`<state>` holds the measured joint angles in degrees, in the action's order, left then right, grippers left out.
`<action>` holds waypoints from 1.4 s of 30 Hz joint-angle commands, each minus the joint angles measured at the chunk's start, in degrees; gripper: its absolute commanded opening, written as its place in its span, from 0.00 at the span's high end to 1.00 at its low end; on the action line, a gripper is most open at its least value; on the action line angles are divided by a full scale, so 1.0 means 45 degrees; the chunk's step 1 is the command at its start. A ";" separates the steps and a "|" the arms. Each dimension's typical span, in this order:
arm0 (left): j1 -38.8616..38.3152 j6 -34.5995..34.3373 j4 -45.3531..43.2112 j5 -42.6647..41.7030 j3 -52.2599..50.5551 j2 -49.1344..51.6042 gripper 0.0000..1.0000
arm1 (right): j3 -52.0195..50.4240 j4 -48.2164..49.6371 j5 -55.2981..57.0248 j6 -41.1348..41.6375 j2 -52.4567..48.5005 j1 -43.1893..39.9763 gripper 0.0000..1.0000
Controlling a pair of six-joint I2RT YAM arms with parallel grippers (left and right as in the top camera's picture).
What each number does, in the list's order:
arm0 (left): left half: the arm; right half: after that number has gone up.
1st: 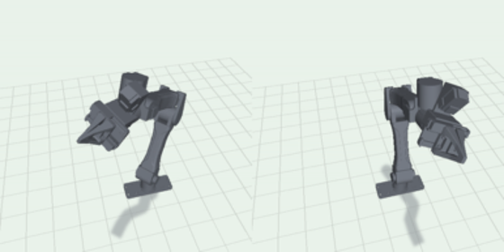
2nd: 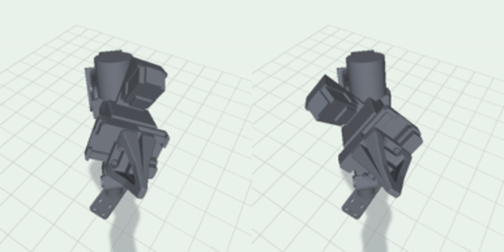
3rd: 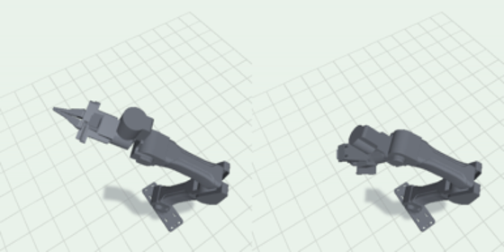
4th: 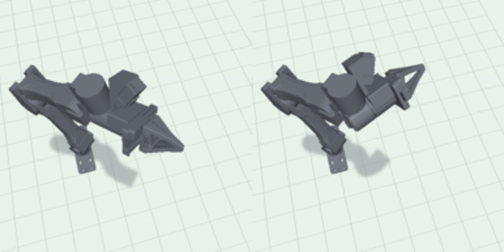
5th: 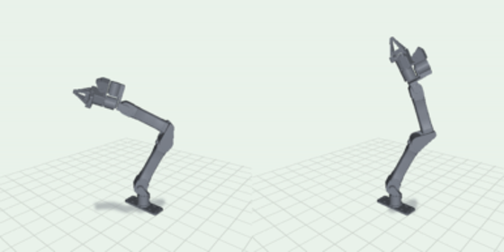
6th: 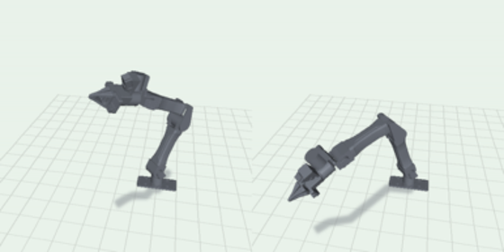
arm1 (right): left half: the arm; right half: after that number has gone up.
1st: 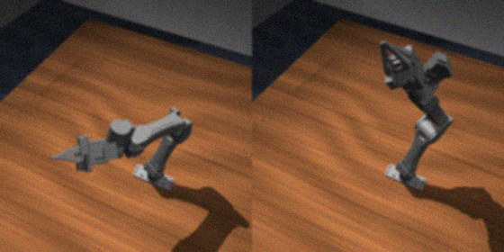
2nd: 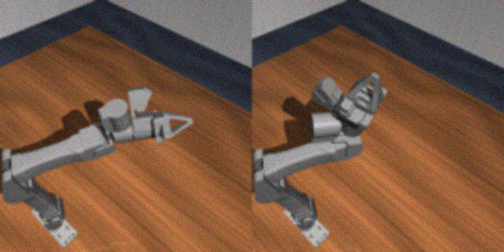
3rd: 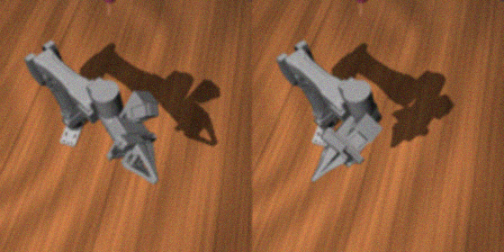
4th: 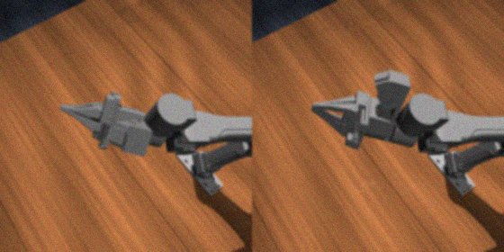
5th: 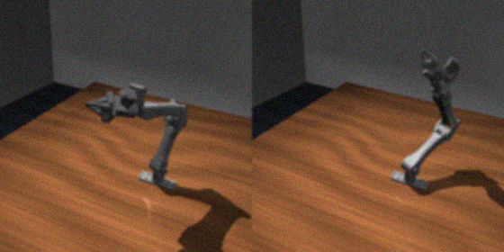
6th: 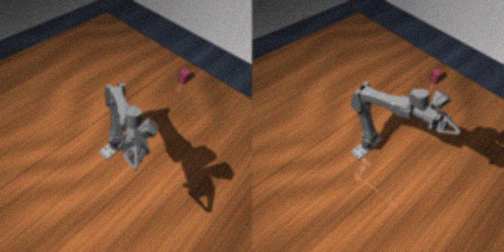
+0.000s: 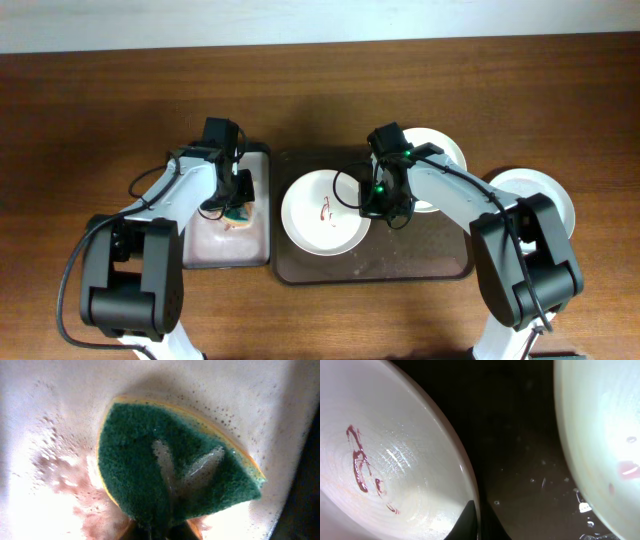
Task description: Clean dirty plates on tray and stack at the side
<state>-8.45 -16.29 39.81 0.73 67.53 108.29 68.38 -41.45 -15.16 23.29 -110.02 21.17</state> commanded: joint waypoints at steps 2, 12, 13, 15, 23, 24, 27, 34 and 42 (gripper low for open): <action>0.0083 -0.0083 0.0476 0.0141 0.0262 0.0146 1.00 | -0.0209 -0.0083 0.0126 -0.0175 -0.0078 0.0117 0.96; 0.0083 -0.0068 0.0986 0.0180 0.0869 -0.2399 1.00 | -0.0209 -0.0277 0.0131 -0.0180 -0.0078 0.0117 0.96; 0.0083 0.0306 0.0981 0.0165 0.0869 -0.2613 1.00 | -0.0209 -0.0262 0.0131 -0.0175 -0.0078 0.0117 0.96; 0.0083 0.0933 0.1078 0.0131 0.0869 -0.2875 1.00 | -0.0209 -0.0267 0.0131 -0.0175 -0.0078 0.0117 0.96; 0.0058 -0.0204 0.0928 0.2837 0.0869 -0.3755 1.00 | -0.0209 -0.0257 0.0131 -0.0175 -0.0078 0.0117 0.96; 0.0053 -0.0466 0.0933 0.3337 0.0869 -0.3861 1.00 | -0.0214 -0.0257 0.0131 -0.0180 -0.0078 0.0117 0.96; 0.0044 -0.1054 0.0981 0.3939 0.0865 -0.4002 1.00 | -0.0209 -0.0257 0.0136 -0.0180 -0.0078 0.0117 0.96; -0.0738 -0.1049 0.1656 0.5139 0.0860 -0.4002 1.00 | -0.0209 -0.0257 0.0175 -0.0175 -0.0078 0.0117 0.96; -0.0957 -0.1054 0.2030 0.5134 0.0840 -0.3997 1.00 | -0.0214 -0.0257 0.0175 -0.0175 -0.0078 0.0117 0.96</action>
<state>-12.80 -20.36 48.88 22.04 70.76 91.88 68.38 -42.04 -15.38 23.29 -110.02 21.17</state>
